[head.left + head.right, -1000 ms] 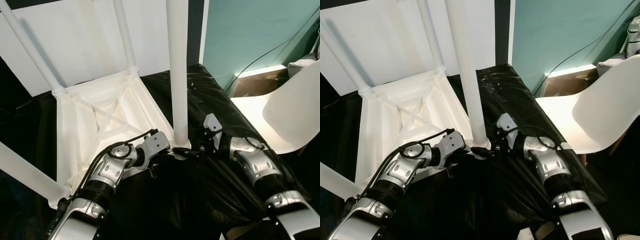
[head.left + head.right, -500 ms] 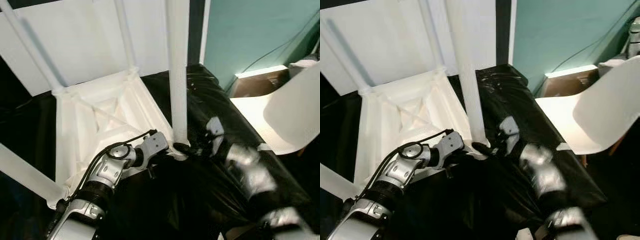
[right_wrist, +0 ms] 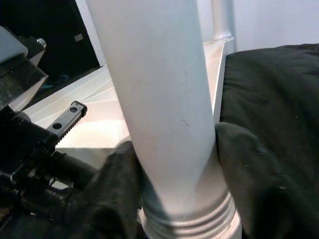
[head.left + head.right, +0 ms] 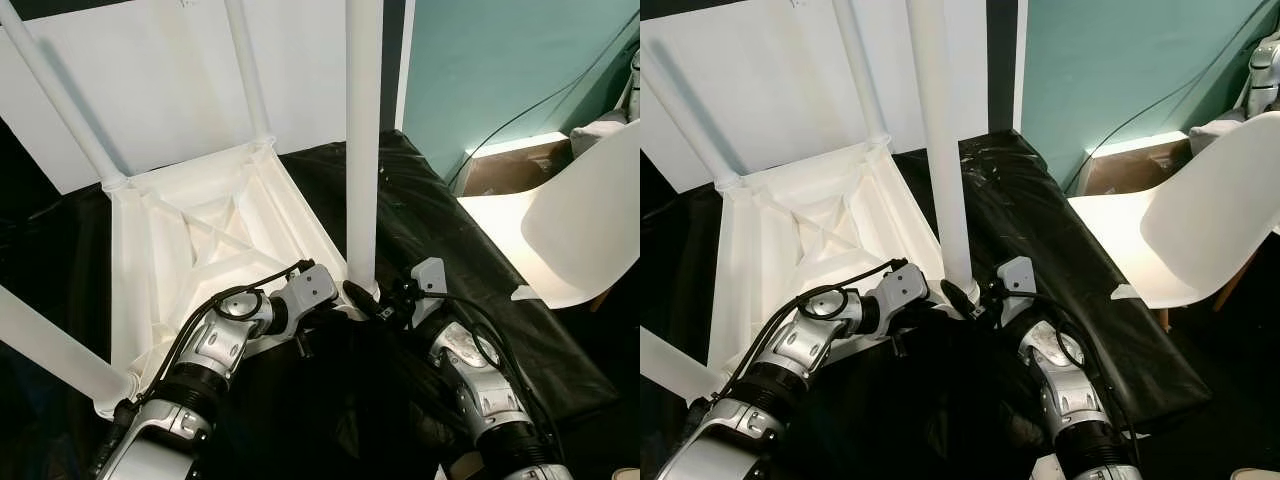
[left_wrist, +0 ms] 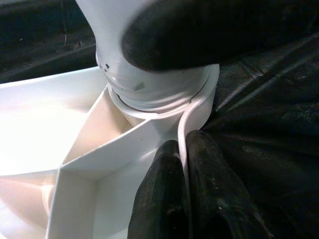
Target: Building children table
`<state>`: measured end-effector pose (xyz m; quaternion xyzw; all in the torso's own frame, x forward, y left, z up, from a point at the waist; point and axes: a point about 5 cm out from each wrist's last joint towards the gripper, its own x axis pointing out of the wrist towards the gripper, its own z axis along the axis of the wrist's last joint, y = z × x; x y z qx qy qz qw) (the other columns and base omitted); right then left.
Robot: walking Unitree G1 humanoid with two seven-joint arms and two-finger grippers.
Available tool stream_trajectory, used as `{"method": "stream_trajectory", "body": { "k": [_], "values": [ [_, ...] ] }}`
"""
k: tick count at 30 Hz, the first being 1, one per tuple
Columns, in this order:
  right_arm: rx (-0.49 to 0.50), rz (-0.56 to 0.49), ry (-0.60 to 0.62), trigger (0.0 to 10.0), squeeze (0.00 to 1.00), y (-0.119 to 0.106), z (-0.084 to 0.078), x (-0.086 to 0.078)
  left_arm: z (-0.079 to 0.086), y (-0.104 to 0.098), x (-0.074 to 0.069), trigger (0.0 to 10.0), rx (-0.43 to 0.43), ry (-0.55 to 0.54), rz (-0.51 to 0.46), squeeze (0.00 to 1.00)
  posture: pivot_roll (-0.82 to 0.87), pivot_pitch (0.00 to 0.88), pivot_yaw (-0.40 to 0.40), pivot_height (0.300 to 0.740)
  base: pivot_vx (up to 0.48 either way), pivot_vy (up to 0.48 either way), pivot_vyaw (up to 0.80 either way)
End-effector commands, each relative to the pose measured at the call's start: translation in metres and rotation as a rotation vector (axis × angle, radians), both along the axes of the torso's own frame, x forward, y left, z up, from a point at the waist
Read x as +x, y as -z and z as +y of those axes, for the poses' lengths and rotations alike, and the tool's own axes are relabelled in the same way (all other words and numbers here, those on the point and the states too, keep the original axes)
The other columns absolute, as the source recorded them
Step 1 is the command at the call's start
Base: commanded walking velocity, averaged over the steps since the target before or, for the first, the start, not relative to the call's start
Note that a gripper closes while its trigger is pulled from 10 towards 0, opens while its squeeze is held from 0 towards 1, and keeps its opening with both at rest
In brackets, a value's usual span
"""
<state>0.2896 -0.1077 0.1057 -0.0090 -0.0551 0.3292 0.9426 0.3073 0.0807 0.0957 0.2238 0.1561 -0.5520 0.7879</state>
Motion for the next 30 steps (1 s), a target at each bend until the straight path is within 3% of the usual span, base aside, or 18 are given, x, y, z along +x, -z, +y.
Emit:
{"method": "stream_trajectory", "body": {
  "k": [1,5,6,12,14,15,16,17,21,27,30],
  "values": [
    [-0.030,-0.004,-0.114,10.0,1.00,-0.008,0.005,0.006,0.000,0.041,-0.020,10.0,0.027,-0.045,0.151,0.00,-0.03,0.000,0.029,0.740,0.000,0.000,0.00],
    [-0.093,-0.009,-0.205,10.0,1.00,-0.014,-0.001,0.017,0.001,0.041,-0.019,10.0,0.028,-0.045,0.150,0.00,-0.03,0.000,0.030,0.740,0.000,0.000,0.00],
    [-0.123,-0.011,-0.251,10.0,0.00,-0.017,-0.004,0.022,0.000,0.041,-0.019,10.0,0.029,-0.045,0.150,0.00,-0.03,0.000,0.030,0.740,0.000,0.000,0.00],
    [-0.234,0.002,-0.431,10.0,0.00,-0.024,-0.011,0.030,0.000,0.041,-0.020,10.0,0.027,-0.045,0.149,0.00,-0.02,0.000,0.024,0.740,0.000,0.000,0.00],
    [-0.234,0.002,-0.431,10.0,0.00,-0.024,-0.011,0.030,0.000,0.041,-0.020,10.0,0.027,-0.045,0.149,0.00,-0.02,0.000,0.024,0.740,0.000,0.000,0.00],
    [-0.256,0.028,-0.480,4.3,0.00,-0.023,-0.014,0.030,0.000,0.041,-0.020,10.0,0.026,-0.047,0.149,0.00,-0.02,0.000,0.022,0.740,0.000,0.000,0.00],
    [-0.256,0.028,-0.480,4.3,0.00,-0.023,-0.014,0.030,0.000,0.041,-0.020,10.0,0.026,-0.047,0.149,0.00,-0.02,0.000,0.022,0.740,0.000,0.000,0.00],
    [-0.275,0.051,-0.543,0.0,0.00,-0.023,-0.017,0.028,0.001,0.041,-0.020,10.0,0.026,-0.051,0.149,0.00,-0.01,0.000,0.018,0.740,0.000,0.000,0.00],
    [-0.311,0.101,-0.640,0.0,0.00,-0.025,-0.028,0.030,0.004,0.043,-0.021,10.0,0.029,-0.059,0.152,0.00,-0.01,0.000,0.018,0.740,0.000,0.000,0.00],
    [-0.327,0.115,-0.647,0.0,0.00,-0.026,-0.034,0.034,0.003,0.043,-0.021,10.0,0.030,-0.055,0.153,0.00,-0.02,0.000,0.024,0.740,0.000,0.000,0.00],
    [-0.261,0.092,-0.608,0.0,0.00,-0.024,-0.032,0.031,0.001,0.042,-0.020,10.0,0.029,-0.049,0.150,0.00,-0.02,0.000,0.023,0.740,0.000,0.000,0.00]
  ]
}}
